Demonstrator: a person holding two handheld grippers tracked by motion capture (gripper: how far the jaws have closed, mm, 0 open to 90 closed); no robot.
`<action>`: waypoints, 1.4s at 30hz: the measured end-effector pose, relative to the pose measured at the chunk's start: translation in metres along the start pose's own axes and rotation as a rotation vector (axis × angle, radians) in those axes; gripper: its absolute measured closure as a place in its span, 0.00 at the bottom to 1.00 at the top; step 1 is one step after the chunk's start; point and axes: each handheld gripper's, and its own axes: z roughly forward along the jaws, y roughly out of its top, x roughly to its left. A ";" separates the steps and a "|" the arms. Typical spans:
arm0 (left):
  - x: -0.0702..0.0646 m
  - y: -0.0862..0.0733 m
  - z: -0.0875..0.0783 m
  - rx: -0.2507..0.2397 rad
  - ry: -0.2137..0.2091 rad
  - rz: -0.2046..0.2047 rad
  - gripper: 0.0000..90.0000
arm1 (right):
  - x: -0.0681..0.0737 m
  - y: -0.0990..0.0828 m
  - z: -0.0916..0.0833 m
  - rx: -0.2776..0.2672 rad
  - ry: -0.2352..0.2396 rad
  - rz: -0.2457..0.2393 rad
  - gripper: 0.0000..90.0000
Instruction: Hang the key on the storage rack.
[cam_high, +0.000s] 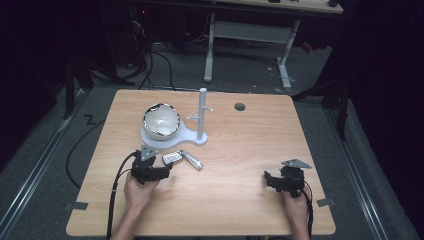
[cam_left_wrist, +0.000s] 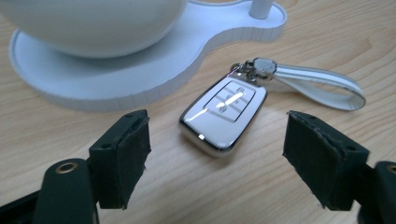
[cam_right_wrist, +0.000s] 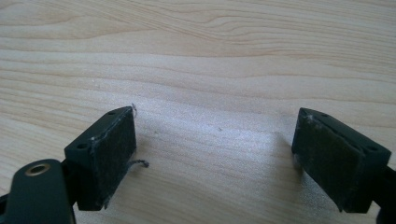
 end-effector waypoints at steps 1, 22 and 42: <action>0.000 0.000 0.000 0.000 0.000 0.000 0.26 | 0.000 0.000 0.000 0.000 0.000 0.000 0.15; -0.002 0.016 0.043 0.079 -0.050 0.074 0.37 | 0.000 0.000 0.000 0.000 0.001 0.001 0.15; -0.009 0.010 0.044 0.097 -0.024 0.062 0.55 | 0.000 0.000 0.000 0.000 0.002 0.001 0.15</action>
